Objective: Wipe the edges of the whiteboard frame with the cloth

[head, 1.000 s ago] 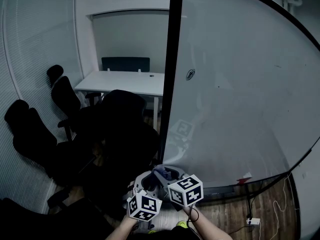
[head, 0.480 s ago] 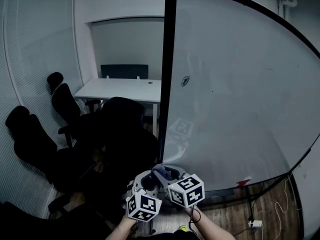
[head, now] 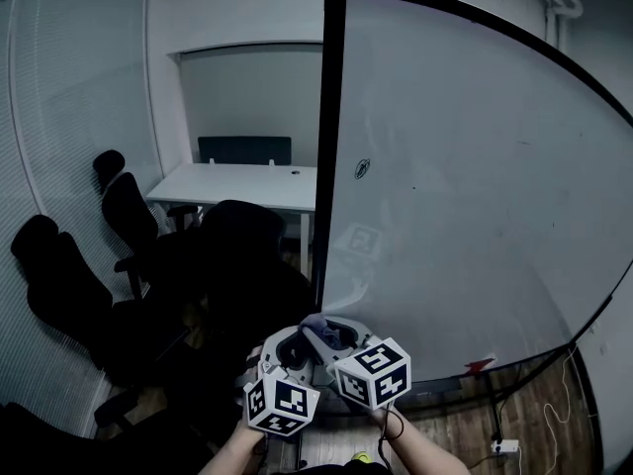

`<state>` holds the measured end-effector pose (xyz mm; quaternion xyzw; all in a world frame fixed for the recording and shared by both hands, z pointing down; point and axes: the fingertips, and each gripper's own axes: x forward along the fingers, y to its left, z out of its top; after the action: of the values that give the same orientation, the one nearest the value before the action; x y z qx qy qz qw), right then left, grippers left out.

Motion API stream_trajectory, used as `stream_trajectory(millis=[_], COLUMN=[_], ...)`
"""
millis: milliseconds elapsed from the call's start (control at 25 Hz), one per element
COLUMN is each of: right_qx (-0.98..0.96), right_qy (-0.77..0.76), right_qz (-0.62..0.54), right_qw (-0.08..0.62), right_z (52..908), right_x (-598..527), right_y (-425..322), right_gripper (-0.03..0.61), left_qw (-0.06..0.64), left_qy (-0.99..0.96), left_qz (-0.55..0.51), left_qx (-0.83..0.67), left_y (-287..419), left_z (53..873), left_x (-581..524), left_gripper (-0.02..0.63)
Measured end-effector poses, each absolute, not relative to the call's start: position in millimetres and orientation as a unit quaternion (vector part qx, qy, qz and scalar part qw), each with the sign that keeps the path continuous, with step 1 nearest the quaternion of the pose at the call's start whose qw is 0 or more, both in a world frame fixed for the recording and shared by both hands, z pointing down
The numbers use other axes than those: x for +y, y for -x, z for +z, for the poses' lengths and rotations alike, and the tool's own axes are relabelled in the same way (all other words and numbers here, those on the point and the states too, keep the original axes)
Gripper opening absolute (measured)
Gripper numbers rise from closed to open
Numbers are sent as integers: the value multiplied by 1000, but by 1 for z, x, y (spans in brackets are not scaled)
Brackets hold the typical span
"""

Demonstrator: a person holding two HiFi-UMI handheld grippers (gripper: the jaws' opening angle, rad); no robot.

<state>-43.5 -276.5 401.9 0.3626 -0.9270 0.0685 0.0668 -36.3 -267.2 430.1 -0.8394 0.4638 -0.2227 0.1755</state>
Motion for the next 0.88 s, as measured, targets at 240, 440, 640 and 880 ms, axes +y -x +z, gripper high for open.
stream_trajectory(millis=[240, 440, 640, 880], right_qx=[-927, -929, -928, -928], right_qy=[-366, -365, -366, -366], right_qz=[53, 33, 10, -15], right_qw=[62, 61, 65, 64], right_z=[383, 367, 353, 331], right_x=[-276, -276, -276, -278], right_y=[43, 43, 43, 43], right_gripper=[106, 106, 106, 104], left_qw=[185, 200, 212, 227], left_qy=[840, 838, 835, 833], left_qz=[-212, -204, -198, -186], left_qx=[465, 465, 467, 469], left_y=[36, 35, 35, 33], left_z=[412, 396, 382, 360], left_x=[-268, -269, -270, -274], left_gripper=[133, 132, 132, 132])
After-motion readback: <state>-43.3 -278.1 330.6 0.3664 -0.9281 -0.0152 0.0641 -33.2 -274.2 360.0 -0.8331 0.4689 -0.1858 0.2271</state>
